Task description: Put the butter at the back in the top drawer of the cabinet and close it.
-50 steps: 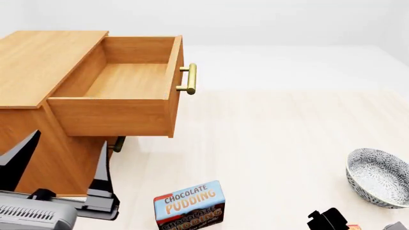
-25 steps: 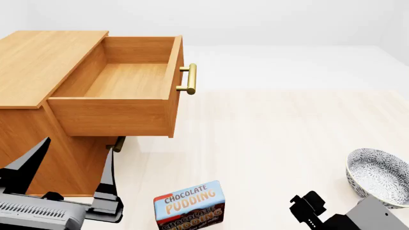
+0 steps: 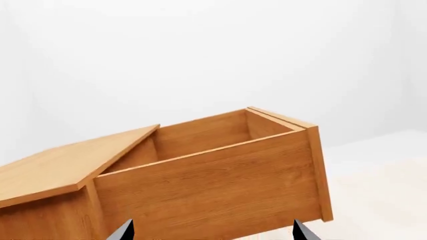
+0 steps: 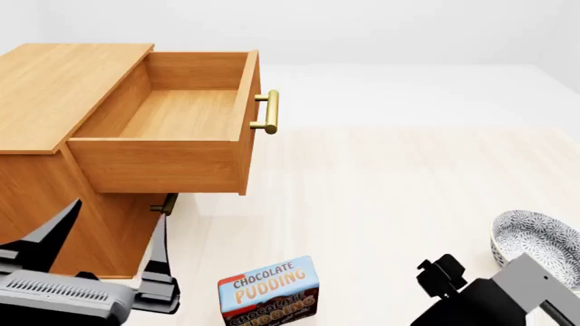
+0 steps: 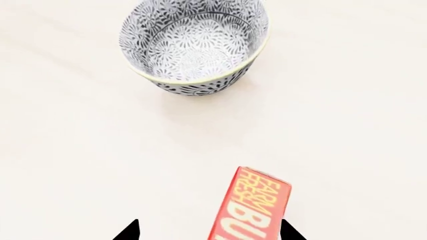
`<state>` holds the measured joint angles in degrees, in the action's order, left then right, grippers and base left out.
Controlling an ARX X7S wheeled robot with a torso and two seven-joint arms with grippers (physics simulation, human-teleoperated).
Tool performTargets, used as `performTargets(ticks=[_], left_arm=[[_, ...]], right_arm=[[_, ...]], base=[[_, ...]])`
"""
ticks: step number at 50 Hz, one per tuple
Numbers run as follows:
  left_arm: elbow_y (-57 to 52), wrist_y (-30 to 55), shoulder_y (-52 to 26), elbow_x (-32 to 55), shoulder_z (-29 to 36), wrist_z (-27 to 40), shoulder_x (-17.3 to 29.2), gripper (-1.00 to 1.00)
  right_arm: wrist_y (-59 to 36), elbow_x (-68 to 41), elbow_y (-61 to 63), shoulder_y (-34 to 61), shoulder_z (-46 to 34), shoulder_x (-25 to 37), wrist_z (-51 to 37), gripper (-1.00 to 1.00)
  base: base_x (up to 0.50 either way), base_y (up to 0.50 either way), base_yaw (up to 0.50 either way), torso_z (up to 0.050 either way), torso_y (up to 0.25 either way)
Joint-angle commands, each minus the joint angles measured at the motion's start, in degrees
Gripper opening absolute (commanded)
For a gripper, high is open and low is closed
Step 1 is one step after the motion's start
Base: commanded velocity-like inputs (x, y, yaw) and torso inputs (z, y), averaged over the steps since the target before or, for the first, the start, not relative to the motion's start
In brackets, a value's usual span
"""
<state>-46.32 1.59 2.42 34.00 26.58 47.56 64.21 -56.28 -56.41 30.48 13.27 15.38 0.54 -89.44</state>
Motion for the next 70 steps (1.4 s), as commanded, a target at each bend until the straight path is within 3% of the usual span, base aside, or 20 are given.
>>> performTargets(ticks=[1,70], left_arm=[[0.8,1.4,-1.2,0.2,0.6,-0.6,-1.1,1.00],[3.0,-0.1,0.1,1.1,-0.3,-0.9,-0.9,1.00]], right_arm=[[1.1,1.6,-3.5,1.4,0.3,0.9,1.0,1.00],[4.5,6.0,-11.1,1.4,2.6,1.9,3.0,1.00]], base=[[0.00,0.00,0.00,0.000,0.000],[0.00,0.00,0.00,0.000,0.000]])
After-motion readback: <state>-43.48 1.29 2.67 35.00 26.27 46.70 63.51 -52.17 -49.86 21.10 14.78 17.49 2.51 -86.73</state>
